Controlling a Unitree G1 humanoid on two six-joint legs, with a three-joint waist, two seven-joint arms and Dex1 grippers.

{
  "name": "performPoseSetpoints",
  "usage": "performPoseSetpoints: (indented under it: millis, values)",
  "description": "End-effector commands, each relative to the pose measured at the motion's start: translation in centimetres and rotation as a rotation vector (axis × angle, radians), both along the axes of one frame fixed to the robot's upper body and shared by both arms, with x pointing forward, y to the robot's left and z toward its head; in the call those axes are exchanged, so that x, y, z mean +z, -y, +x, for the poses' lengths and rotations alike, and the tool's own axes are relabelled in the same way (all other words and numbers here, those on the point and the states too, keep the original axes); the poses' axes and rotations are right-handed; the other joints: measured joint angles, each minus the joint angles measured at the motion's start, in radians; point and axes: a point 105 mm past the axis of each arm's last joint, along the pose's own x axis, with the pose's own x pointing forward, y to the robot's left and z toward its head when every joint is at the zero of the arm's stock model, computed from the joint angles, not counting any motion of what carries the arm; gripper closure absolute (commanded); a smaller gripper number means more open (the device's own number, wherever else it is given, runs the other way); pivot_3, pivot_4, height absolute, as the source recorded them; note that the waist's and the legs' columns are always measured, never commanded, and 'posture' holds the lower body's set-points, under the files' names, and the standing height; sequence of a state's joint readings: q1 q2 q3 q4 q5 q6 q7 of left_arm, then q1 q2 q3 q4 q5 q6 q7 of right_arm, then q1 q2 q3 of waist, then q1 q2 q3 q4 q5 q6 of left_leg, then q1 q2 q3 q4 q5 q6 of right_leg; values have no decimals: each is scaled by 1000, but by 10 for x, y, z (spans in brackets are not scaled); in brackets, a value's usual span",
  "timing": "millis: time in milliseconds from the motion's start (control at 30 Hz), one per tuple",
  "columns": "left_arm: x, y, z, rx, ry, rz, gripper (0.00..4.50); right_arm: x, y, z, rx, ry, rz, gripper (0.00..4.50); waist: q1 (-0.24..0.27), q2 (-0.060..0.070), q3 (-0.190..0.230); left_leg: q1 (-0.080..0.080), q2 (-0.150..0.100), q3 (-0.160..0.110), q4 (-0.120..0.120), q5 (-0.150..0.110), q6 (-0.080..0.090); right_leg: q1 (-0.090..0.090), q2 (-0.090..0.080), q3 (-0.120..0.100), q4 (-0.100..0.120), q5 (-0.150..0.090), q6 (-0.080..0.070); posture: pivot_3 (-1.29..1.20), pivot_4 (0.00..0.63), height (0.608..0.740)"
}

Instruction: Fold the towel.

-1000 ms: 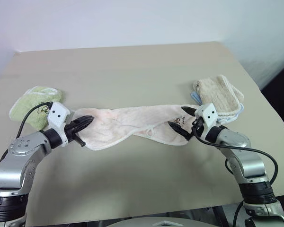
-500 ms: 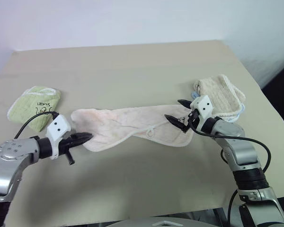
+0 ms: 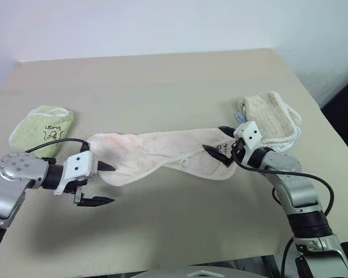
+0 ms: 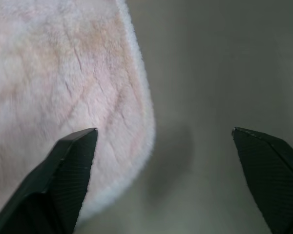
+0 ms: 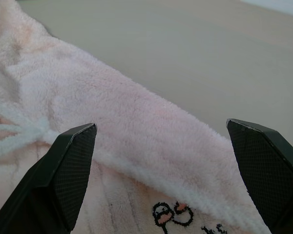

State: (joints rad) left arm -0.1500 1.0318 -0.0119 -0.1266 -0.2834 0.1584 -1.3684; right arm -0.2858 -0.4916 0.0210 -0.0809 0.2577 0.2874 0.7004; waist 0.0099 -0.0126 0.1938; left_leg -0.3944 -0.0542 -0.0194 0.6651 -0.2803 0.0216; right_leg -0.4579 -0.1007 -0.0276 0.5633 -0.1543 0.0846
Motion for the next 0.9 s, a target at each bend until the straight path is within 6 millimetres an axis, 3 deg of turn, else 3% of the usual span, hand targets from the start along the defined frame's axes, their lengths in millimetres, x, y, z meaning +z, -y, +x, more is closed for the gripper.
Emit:
performPoseSetpoints:
  millis: [33, 367, 467, 867, 900]
  values:
    - [-7, 5, 2, -85, 22, 74, 28, 16, 2, -2, -11, 58, 8, 0, 0, 0, 0, 0, 0, 0, 0, 0, 0, 0, 0, 0, 0, 0, 0, 0, 150, 731]
    - [-26, -11, 13, -137, -21, 190, 28, 18, 5, -3, -25, 65, 4, 0, 0, 0, 0, 2, 0, 0, 1, 0, 0, 2, 1, 0, 1, 0, 0, 0, 150, 731]
    - [-29, -12, 17, -136, -9, 194, 652, 19, 3, -3, -21, 67, 5, 0, -1, 0, 0, 4, 0, 0, 1, 0, 0, 4, 1, 1, 2, 0, 0, 0, 150, 731]
    - [-26, -12, 21, -102, 46, 139, 4408, 24, 8, -1, -26, 82, -31, 0, 1, 2, -1, 12, 1, -1, 2, 0, 0, 13, 1, 0, 2, -1, 0, 0, 150, 731]
    - [-26, -13, 21, -96, 47, 136, 4458, 24, 9, -1, -28, 87, -40, 0, 1, 2, -1, 12, 1, -1, 2, 0, 0, 13, 1, 0, 2, -1, 0, 0, 150, 731]
